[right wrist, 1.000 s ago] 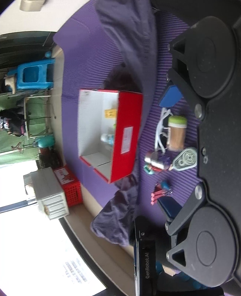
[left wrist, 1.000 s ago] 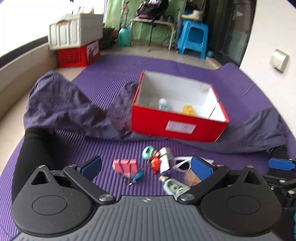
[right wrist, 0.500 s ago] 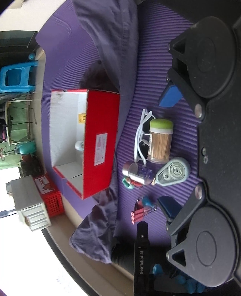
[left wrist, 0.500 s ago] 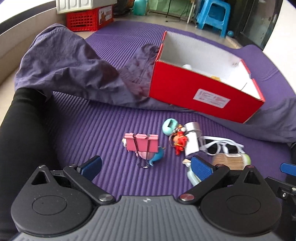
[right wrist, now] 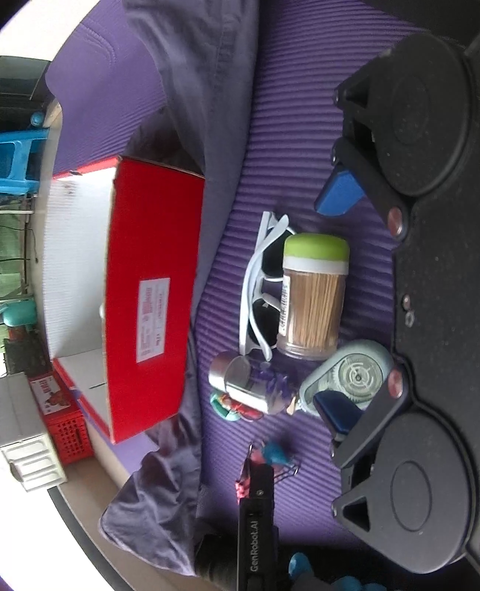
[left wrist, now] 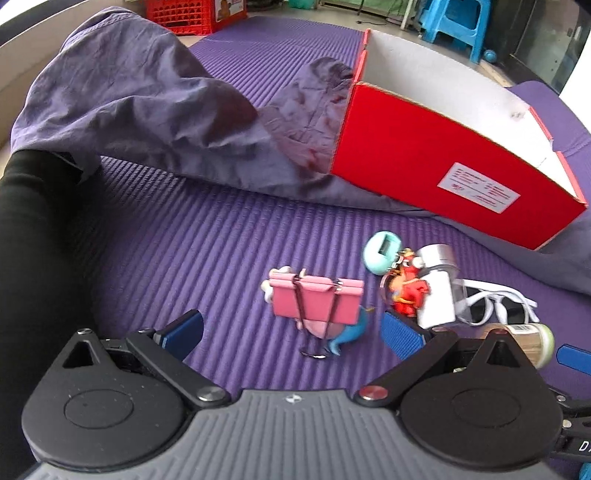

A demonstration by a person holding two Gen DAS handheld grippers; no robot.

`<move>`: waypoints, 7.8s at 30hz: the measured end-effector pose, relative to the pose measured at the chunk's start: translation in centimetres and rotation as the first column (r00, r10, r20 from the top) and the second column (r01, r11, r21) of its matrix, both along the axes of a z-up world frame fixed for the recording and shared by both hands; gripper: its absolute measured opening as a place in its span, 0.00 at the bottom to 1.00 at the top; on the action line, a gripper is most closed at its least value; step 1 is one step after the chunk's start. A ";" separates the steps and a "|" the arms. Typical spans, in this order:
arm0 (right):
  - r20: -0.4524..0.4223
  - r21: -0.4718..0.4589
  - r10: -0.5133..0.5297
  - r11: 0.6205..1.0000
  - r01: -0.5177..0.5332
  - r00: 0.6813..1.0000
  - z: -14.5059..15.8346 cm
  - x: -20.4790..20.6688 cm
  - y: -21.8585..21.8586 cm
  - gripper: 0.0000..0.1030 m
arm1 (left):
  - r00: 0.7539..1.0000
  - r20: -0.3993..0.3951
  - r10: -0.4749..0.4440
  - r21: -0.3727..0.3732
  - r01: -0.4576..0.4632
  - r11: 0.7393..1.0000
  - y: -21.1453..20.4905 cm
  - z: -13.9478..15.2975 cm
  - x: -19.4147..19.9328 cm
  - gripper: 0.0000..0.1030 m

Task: Organize rigid objects
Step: 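Grasp the toothpick jar with the right gripper while the left gripper grasps the pink binder clip, then carry the binder clip with the left gripper while the right gripper carries the jar over the shoebox, then lower the clip and toothpick jar into the shoebox and open both grippers, then withdraw both open grippers from the shoebox toward the remaining items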

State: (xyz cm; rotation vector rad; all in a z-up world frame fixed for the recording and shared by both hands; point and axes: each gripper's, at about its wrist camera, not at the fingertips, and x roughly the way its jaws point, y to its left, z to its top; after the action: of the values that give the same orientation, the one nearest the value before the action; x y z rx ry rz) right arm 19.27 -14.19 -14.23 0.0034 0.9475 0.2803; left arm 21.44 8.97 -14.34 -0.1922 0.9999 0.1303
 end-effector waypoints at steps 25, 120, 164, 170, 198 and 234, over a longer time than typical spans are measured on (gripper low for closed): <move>-0.033 -0.073 -0.045 0.996 0.043 0.998 -1.7 1.5 1.4 0.82 | 0.996 0.080 -0.035 -0.003 0.035 0.999 -0.4 0.0 -0.1 0.48; 0.105 -0.164 0.038 0.986 -0.020 0.994 6.2 21.5 1.1 0.81 | 0.961 -0.031 -0.273 0.071 0.275 0.959 -8.8 5.2 23.0 0.48; 0.134 -0.195 0.105 0.978 -0.078 0.985 9.3 16.7 1.5 0.86 | 0.966 0.051 -0.255 0.092 0.250 0.964 -7.7 10.4 17.8 0.64; 0.167 -0.176 0.119 0.980 -0.089 0.979 11.5 13.4 1.2 0.88 | 0.960 0.093 -0.263 0.102 0.254 0.962 -7.5 12.9 14.6 0.64; 0.276 0.030 0.161 0.984 -0.176 0.948 16.3 -1.2 -0.1 1.00 | 0.943 0.222 -0.248 0.050 0.243 0.969 -5.5 18.0 0.3 0.82; 0.158 0.021 0.198 0.979 -0.204 0.967 8.5 -6.7 1.2 0.98 | 0.993 0.055 -0.108 0.075 0.104 0.992 -5.1 8.4 -4.3 0.99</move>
State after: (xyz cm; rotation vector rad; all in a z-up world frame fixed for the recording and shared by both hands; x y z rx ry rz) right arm 12.56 -12.99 -5.70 -0.0806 0.7882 0.4794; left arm 17.18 3.86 -5.97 -0.0761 0.9430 0.0635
